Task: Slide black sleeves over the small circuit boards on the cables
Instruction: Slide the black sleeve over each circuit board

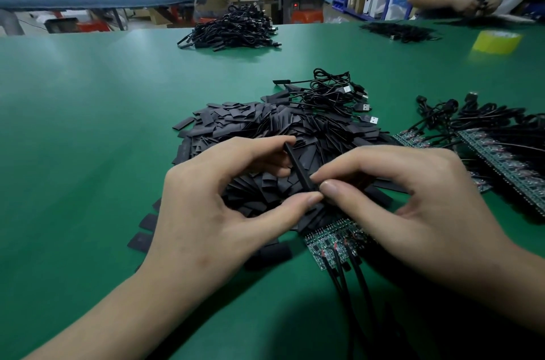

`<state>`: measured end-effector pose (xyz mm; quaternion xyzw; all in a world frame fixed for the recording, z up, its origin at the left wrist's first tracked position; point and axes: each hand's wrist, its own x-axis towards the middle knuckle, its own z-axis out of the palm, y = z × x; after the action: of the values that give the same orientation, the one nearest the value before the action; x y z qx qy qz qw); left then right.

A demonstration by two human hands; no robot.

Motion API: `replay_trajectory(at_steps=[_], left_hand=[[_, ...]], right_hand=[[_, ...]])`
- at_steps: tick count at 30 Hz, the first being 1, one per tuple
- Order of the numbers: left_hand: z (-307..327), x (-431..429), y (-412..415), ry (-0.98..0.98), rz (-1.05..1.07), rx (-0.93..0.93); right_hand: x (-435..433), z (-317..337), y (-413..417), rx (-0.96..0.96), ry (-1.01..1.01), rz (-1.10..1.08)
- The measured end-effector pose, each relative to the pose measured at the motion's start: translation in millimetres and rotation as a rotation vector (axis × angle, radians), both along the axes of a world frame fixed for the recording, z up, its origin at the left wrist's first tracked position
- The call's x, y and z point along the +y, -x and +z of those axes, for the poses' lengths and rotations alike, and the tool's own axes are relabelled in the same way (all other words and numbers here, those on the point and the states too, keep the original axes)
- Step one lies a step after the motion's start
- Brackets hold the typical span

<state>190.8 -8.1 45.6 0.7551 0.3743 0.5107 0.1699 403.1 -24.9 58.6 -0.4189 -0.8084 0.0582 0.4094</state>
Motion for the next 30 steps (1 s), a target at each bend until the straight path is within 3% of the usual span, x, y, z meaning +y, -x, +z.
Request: replay_trajectory(at_steps=[6,11,15,23,30], left_hand=[[-5,7,4,0.105,0.081,-0.202],[-7,12,4,0.152,0.124,-0.169],[-8,13,9,0.101,0.13,0.041],[-7,5,3,-0.073,0.02,0.544],[-8,0,1,0.009,-0.019,0.659]], right_hand=[[5,0,-6,-0.185,0.148,-0.016],[13,2,-12,-0.155,0.134,-0.069],[35,23,-32,-0.101,0.122,-0.221],[184,63,-45,-0.559,-0.021,-0.506],[254,38,-15,-0.696,0.085,-0.454]])
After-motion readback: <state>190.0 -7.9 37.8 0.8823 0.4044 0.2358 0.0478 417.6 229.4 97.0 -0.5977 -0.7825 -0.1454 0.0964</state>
